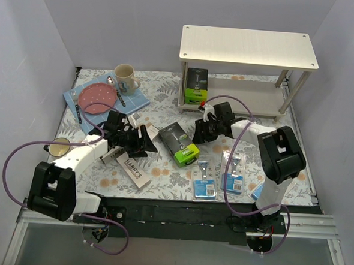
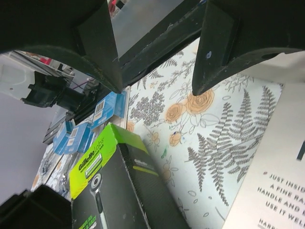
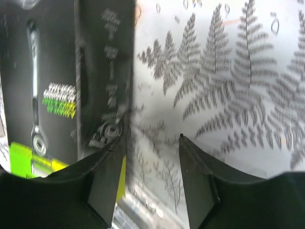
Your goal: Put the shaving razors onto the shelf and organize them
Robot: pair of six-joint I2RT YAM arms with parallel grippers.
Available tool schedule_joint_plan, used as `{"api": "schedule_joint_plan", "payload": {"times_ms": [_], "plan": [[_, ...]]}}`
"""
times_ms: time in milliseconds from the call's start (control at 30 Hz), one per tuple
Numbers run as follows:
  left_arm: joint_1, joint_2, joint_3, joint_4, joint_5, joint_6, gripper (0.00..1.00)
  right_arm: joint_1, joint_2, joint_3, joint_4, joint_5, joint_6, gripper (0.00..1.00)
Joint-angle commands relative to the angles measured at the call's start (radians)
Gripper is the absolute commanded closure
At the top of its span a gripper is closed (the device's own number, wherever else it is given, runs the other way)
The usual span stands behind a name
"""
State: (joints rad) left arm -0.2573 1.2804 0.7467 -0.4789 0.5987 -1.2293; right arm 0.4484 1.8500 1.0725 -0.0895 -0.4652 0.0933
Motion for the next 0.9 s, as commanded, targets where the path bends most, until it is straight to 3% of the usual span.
{"api": "schedule_joint_plan", "payload": {"times_ms": [0, 233, 400, 567, 800, 867], "plan": [[0.004, 0.043, -0.004, 0.155, 0.046, -0.059, 0.41, -0.013, -0.136, -0.043, -0.055, 0.028, -0.043, 0.40], [-0.008, 0.126, -0.104, 0.393, 0.280, -0.254, 0.27, -0.146, -0.195, -0.152, -0.015, -0.205, 0.083, 0.37], [-0.069, 0.174, -0.153, 0.557, 0.266, -0.321, 0.27, -0.159, -0.196, -0.232, 0.115, -0.335, 0.163, 0.34], [-0.099, 0.287, -0.069, 0.641, 0.196, -0.357, 0.31, -0.125, -0.176, -0.250, 0.255, -0.444, 0.287, 0.35], [-0.100, 0.514, 0.143, 0.589, 0.133, -0.305, 0.32, -0.044, -0.152, -0.276, 0.306, -0.429, 0.339, 0.30], [-0.100, 0.555, 0.184, 0.582, 0.127, -0.297, 0.33, -0.021, -0.140, -0.286, 0.298, -0.418, 0.335, 0.35]]}}
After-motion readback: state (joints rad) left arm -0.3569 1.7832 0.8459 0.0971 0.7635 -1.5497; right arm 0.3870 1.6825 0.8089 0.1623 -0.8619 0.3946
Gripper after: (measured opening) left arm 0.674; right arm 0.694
